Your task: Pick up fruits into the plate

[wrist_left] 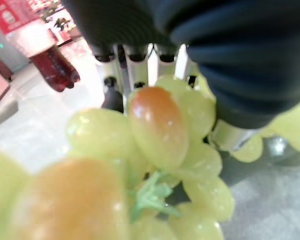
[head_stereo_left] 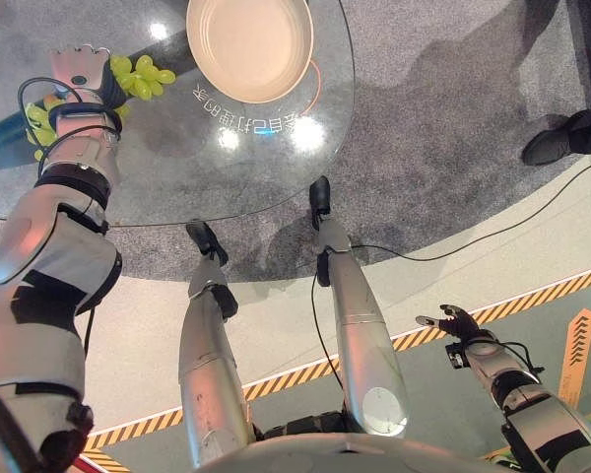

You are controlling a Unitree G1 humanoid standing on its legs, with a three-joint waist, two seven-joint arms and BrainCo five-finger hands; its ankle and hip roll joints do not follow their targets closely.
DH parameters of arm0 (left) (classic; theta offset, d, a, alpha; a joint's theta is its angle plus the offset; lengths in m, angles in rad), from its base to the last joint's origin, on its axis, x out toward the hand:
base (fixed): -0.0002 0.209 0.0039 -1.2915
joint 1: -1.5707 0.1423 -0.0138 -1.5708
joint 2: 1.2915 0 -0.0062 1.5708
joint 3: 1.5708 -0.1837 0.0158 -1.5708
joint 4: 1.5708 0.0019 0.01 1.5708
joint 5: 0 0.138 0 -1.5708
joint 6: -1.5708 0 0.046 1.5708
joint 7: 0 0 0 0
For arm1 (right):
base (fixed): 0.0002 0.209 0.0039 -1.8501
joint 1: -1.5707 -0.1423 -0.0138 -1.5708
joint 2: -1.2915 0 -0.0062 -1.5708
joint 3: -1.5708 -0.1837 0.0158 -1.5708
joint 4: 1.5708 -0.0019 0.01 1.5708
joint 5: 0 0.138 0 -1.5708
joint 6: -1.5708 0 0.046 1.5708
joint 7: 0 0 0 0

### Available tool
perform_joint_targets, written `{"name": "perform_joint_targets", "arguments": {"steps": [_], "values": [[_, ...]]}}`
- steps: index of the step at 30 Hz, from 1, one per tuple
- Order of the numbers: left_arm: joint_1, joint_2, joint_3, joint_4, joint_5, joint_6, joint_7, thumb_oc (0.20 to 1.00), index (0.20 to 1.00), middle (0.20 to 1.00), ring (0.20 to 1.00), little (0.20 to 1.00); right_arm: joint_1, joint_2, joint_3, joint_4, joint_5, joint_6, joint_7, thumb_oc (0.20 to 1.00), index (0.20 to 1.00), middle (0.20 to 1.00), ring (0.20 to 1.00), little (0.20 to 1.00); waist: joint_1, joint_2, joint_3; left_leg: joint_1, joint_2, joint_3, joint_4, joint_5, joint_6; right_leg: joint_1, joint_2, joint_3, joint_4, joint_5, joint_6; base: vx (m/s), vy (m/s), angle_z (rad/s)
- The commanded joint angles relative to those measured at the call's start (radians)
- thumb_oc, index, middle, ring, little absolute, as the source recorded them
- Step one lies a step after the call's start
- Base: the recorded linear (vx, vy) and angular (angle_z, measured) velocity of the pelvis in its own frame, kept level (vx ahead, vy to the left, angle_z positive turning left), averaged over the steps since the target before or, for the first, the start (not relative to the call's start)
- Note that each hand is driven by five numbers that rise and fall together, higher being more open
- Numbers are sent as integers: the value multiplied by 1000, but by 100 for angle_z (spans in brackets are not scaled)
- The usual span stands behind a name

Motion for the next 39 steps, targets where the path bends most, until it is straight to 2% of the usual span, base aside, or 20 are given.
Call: {"name": "perform_joint_targets", "arguments": {"steps": [1,4,5,6,7,9,15,20,26,30,34,38,39], "values": [[129,20,88,7,-240,-92,26,200,200,200,200,200,134,-36,-17,-68,38,-13,-37,1000,1000,1000,1000,1000,17,-37,4,-20,-70,15,92,-119,2,37,74,-26,42,-94,-10,0,0,0],[179,11,196,-59,-412,-198,72,200,200,200,200,200,153,-18,-15,-122,51,-10,-59,1000,1000,1000,1000,1000,32,-40,4,13,-76,9,81,-121,2,70,73,-40,42,-106,-9,-31,-47,4],[188,9,213,-71,-428,-209,75,200,200,200,200,200,155,-14,-15,-128,52,-7,-62,1000,1000,1000,1000,1000,35,-40,4,19,-77,8,79,-121,2,76,73,-42,40,-107,-8,-27,-37,6],[217,6,252,-105,-488,-256,93,200,200,200,200,200,159,-6,-18,-147,50,-3,-69,1000,1000,1000,1000,1000,42,-40,4,34,-77,6,71,-120,0,93,68,-50,36,-109,-7,-106,-41,7],[246,3,302,-150,-519,-298,111,200,200,200,200,200,159,2,-26,-167,43,-14,-77,1000,1000,1000,1000,1000,49,-44,4,35,-79,17,48,-82,6,96,57,-66,17,-79,-12,-108,-39,9],[333,-12,373,-250,-560,-347,144,200,200,200,200,200,175,19,-34,-228,29,-17,-115,1000,1000,1000,1000,1000,69,-46,4,81,-81,17,28,-81,3,146,47,-85,7,-83,-8,-77,-37,8],[466,-35,486,-401,-624,-442,173,200,200,200,200,200,211,49,-52,-292,-9,-4,-141,1000,1000,1000,1000,1000,102,-48,4,202,-83,14,-10,-85,4,267,32,-115,-6,-104,-2,-7,-19,8],[582,-65,567,-543,-651,-527,213,200,200,200,200,200,235,63,-82,-296,-51,-44,-144,1000,1000,1000,1000,1000,130,-39,4,324,-85,17,-50,-89,9,388,14,-133,-29,-121,5,19,24,11],[647,-91,625,-647,-670,-587,227,200,200,200,200,200,249,64,-92,-337,-100,-101,-156,1000,1000,1000,1000,1000,147,-32,4,424,-89,20,-78,-95,16,487,0,-145,-44,-135,7,2,40,4],[687,-103,650,-720,-692,-611,180,200,200,200,200,200,268,57,-96,-420,-100,-133,-121,1000,1000,1000,1000,1000,152,-31,-14,470,-91,17,-94,-100,18,538,-1,-146,-58,-143,5,0,0,0],[754,-105,662,-838,-719,-610,123,200,200,200,200,200,306,53,-99,-574,-92,-162,-71,1000,1000,1000,1000,1000,154,-32,-55,533,-86,16,-122,-97,15,609,-9,-154,-89,-143,7,26,-5,4],[862,-124,679,-973,-726,-608,47,200,200,200,200,200,339,42,-104,-727,-78,-177,15,1000,1000,1000,1000,1000,163,-25,-126,607,-82,9,-168,-84,9,698,-17,-168,-142,-134,13,72,-18,3],[889,-132,682,-1009,-735,-602,20,200,200,200,200,200,340,41,-108,-766,-72,-162,43,1000,1000,1000,1000,1000,167,-21,-147,635,-81,7,-179,-85,6,729,-20,-173,-154,-136,15,117,-18,-1]]}}
